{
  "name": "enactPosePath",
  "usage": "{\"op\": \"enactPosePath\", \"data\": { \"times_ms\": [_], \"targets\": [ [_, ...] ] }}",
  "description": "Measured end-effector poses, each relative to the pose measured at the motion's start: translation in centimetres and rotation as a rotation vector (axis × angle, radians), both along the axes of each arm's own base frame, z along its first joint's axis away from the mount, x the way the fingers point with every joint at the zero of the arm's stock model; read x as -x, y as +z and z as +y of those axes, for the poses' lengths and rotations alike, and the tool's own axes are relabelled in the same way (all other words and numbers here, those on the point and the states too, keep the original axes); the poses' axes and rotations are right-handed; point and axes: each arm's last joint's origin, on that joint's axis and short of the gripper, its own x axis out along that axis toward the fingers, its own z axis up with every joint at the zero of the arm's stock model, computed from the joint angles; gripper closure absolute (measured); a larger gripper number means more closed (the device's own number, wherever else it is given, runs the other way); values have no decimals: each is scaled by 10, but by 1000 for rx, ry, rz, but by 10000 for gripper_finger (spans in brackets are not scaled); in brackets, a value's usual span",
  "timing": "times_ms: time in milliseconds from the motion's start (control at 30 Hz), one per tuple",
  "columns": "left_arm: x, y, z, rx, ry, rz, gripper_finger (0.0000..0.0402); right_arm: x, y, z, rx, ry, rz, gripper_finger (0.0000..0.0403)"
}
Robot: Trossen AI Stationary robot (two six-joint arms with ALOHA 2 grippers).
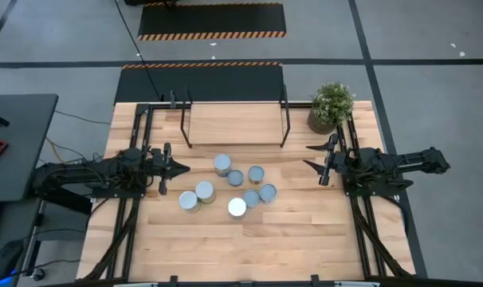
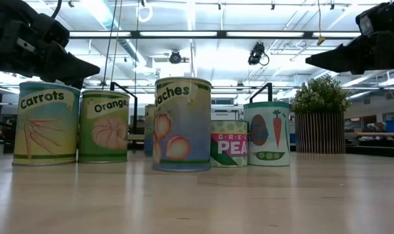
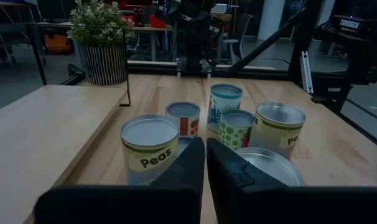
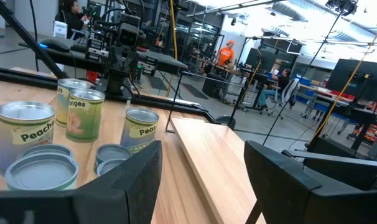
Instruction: Pick and place cans onto a shelf
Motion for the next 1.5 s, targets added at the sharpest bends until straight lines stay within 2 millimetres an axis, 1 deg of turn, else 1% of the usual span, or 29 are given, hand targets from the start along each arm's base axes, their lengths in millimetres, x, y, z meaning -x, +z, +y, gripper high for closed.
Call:
{"op": "enactPosePath", "data": {
  "times_ms": [633, 700, 833, 933, 1200, 1333, 1500],
  "targets": [
    [0, 1, 0, 0, 0, -15, 376, 0, 0, 0, 0, 0, 1, 168],
    [0, 4, 0, 54, 4, -40, 376, 0, 0, 0, 0, 0, 0, 168],
    [0, 9, 0, 269, 13, -103, 376, 0, 0, 0, 0, 0, 0, 168],
    [0, 13, 0, 327, 9, -142, 376, 0, 0, 0, 0, 0, 0, 168],
    [0, 19, 0, 326, -2, -207, 376, 0, 0, 0, 0, 0, 0, 168],
    [0, 19, 0, 325, -1, -205, 376, 0, 2, 0, -1, 0, -18, 168],
    [0, 19, 0, 218, 0, -202, 376, 0, 4, 0, -12, 1, -50, 168]
  ]
}}
